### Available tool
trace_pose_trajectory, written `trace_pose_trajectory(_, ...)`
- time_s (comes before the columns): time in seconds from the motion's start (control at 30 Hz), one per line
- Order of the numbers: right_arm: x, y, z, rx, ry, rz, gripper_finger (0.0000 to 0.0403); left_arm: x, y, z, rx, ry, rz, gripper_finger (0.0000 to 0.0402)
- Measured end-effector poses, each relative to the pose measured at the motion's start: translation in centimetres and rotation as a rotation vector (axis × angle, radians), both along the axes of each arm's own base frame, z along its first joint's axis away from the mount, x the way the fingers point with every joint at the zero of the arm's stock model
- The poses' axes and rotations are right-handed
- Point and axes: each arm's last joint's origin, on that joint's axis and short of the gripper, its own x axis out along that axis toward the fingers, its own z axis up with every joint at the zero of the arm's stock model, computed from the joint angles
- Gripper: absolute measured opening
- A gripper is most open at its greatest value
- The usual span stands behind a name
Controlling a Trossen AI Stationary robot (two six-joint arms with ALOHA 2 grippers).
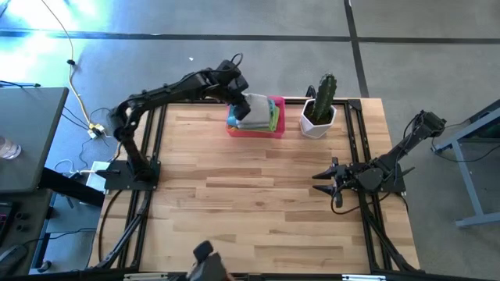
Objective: Fold microfiber towels
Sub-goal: Put the gray microfiber cloth into the pink bin, then return to Home Position
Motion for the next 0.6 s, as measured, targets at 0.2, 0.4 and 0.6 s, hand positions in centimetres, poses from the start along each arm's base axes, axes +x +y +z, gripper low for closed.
trace_pose_trajectory(0.2,0.0,0.0,0.0,0.002,0.0,-0.001,0.0165,-1.2,-5.7,3.6,-0.063,0.033,-0.031,0.0207)
trace_pose_trajectory(0.4,0.0,0.0,0.0,0.0,0.0,0.0,0.0165,-1.5,-13.7,4.5,-0.034,0.046,-0.07,0.0207)
trace_pose_trajectory(0.6,0.0,0.0,0.0,0.0,0.0,0.0,0.0165,-3.6,-21.4,2.9,0.079,-0.055,-0.074,0.0207)
